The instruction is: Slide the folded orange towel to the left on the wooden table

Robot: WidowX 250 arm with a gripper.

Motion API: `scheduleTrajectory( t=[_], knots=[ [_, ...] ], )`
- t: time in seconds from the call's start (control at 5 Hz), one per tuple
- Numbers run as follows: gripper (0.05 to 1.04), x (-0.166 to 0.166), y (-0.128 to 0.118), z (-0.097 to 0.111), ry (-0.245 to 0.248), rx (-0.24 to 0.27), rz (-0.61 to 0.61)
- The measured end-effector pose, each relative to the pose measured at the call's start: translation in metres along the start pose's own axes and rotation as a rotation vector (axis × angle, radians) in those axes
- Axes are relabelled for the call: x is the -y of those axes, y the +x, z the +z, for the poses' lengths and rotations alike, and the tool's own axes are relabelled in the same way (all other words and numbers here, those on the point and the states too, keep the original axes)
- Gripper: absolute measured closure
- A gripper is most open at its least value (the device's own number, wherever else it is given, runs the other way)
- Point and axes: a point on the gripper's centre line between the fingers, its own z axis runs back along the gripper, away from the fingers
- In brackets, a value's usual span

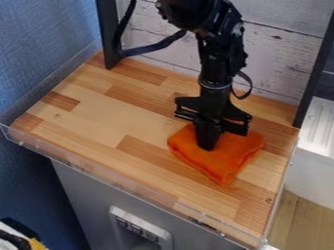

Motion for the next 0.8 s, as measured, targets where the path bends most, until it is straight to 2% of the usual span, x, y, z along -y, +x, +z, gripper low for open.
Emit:
scheduleTrajectory(
  t=[0.2, 0.4, 0.6, 0.8],
  knots=[
    [1.0, -0.007, 0.0, 0.0, 0.002, -0.011, -0.048],
    [0.847, -0.013, -0.003, 0.004, 0.002, -0.056, -0.058],
    [0.594, -0.01, -0.002, 0.014, -0.001, -0.092, -0.061],
    [0.297, 0.003, 0.002, 0.038, -0.008, -0.08, -0.074]
  ],
)
